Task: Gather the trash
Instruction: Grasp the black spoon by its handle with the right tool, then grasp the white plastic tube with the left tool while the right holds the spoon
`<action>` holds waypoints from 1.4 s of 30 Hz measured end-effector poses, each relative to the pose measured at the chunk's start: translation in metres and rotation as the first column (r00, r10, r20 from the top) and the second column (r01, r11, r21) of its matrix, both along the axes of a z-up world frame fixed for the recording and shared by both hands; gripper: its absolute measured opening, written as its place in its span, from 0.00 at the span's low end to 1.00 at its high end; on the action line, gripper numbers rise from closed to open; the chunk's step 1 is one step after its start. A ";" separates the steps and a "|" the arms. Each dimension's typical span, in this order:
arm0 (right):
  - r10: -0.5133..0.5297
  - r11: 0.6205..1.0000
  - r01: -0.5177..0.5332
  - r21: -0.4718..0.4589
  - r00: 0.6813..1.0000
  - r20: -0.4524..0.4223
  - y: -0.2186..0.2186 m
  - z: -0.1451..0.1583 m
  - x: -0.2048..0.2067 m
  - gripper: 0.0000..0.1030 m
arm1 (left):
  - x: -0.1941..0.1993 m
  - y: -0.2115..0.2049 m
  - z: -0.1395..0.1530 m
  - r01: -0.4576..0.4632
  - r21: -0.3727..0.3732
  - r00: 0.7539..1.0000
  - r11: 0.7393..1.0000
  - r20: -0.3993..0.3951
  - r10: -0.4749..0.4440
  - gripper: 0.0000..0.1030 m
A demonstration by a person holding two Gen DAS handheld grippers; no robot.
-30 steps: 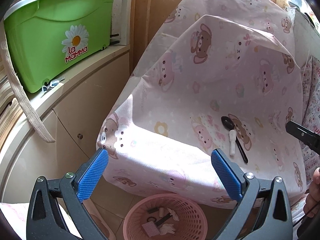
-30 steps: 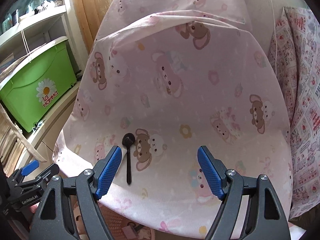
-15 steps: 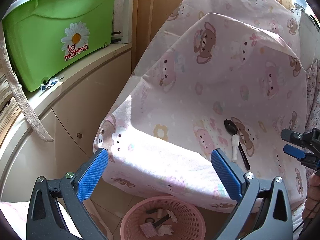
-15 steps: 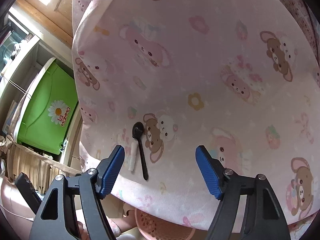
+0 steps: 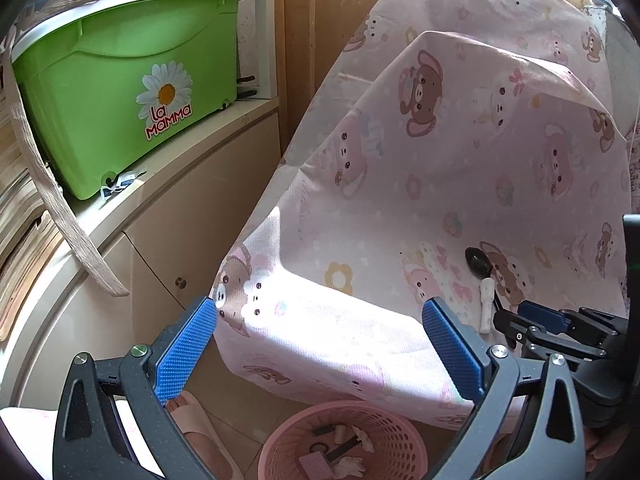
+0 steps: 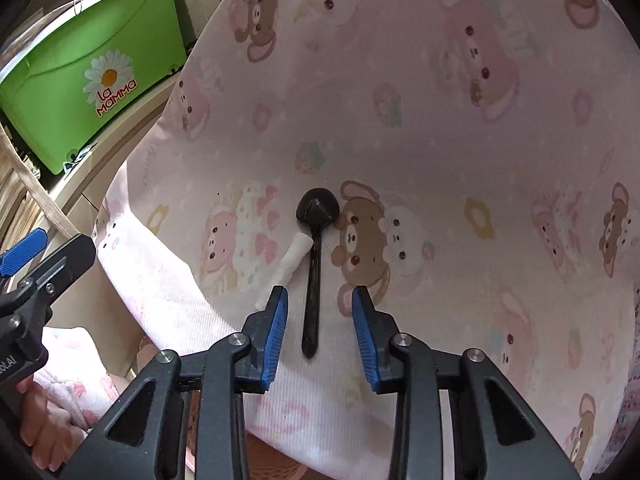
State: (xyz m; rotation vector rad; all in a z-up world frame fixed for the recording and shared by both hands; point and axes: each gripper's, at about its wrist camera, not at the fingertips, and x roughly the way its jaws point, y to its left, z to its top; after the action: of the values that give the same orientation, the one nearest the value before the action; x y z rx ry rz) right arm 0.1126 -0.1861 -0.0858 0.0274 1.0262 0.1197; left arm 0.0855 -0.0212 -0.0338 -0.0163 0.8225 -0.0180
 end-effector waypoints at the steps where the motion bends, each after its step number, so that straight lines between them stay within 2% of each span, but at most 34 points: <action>1: 0.006 1.000 -0.006 -0.025 1.000 0.009 0.003 -0.001 0.001 0.25 | 0.001 0.002 0.000 -0.004 -0.008 1.000 1.000 -0.005 0.004 0.99; 4: 0.035 0.994 -0.031 -0.106 0.999 0.034 0.015 -0.003 0.001 0.21 | 0.002 0.006 -0.002 -0.007 -0.024 1.000 1.000 -0.017 0.007 0.99; 6: 0.040 0.995 -0.037 -0.094 0.999 0.033 0.016 -0.003 0.002 0.14 | 0.001 0.005 -0.002 -0.004 -0.014 1.000 1.000 -0.011 0.004 0.99; 7: 0.026 0.995 -0.022 -0.096 0.999 0.034 0.015 -0.004 0.003 0.08 | 0.000 0.004 -0.001 0.003 -0.003 1.000 1.000 -0.005 -0.003 0.99; 10: 0.002 0.997 0.001 -0.075 0.999 0.034 0.009 -0.001 0.003 0.08 | -0.002 0.000 -0.002 0.024 0.005 1.000 1.000 -0.004 -0.024 0.99; 16: -0.057 0.997 0.058 -0.040 0.998 0.038 -0.008 0.007 0.000 0.07 | 0.005 0.000 -0.011 0.034 -0.054 0.997 0.998 -0.068 -0.037 0.99; 22: -0.094 0.995 0.095 -0.011 0.993 0.073 -0.027 0.025 -0.010 0.07 | 0.000 -0.025 -0.008 0.121 0.010 0.992 0.993 -0.034 -0.121 0.99; 25: -0.109 0.994 0.108 0.031 0.992 0.069 -0.046 0.033 -0.017 0.07 | 0.000 -0.038 -0.014 0.164 0.018 0.986 0.986 -0.044 -0.164 0.99; 29: -0.129 0.991 0.126 0.041 0.988 0.088 -0.060 0.043 -0.023 0.07 | 0.003 -0.057 -0.022 0.217 0.039 0.976 0.976 -0.044 -0.215 0.99; 31: -0.135 0.990 0.132 0.038 0.986 0.092 -0.065 0.045 -0.026 0.07 | 0.006 -0.063 -0.026 0.245 -0.009 0.967 0.969 -0.070 -0.245 0.95; 33: -0.144 0.990 0.141 0.030 0.986 0.086 -0.068 0.044 -0.028 0.07 | 0.007 -0.070 -0.026 0.297 -0.077 0.949 0.952 -0.090 -0.304 0.69; 34: -0.148 0.989 0.146 0.030 0.986 0.081 -0.069 0.043 -0.029 0.07 | 0.007 -0.075 -0.026 0.325 -0.083 0.939 0.942 -0.092 -0.332 0.65; 35: -0.151 0.988 0.148 0.033 0.985 0.078 -0.072 0.043 -0.031 0.07 | 0.005 -0.081 -0.026 0.341 -0.074 0.934 0.937 -0.085 -0.347 0.56; 37: -0.149 0.989 0.147 0.031 0.986 0.079 -0.071 0.042 -0.033 0.08 | 0.004 -0.090 -0.027 0.357 -0.061 0.929 0.932 -0.079 -0.361 0.52; 39: -0.141 0.990 0.140 0.011 0.986 0.092 -0.069 0.044 -0.036 0.07 | 0.005 -0.096 -0.029 0.372 -0.084 0.921 0.924 -0.089 -0.379 0.44; 42: -0.132 0.991 0.132 0.004 0.986 0.102 -0.069 0.046 -0.038 0.08 | 0.009 -0.104 -0.031 0.383 -0.092 0.916 0.919 -0.093 -0.391 0.40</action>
State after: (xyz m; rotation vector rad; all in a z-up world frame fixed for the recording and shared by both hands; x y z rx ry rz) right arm 0.0745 -0.2549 -0.0401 0.0863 0.9200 -0.0012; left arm 0.0942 -0.1255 -0.0652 0.0792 0.9241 -0.4256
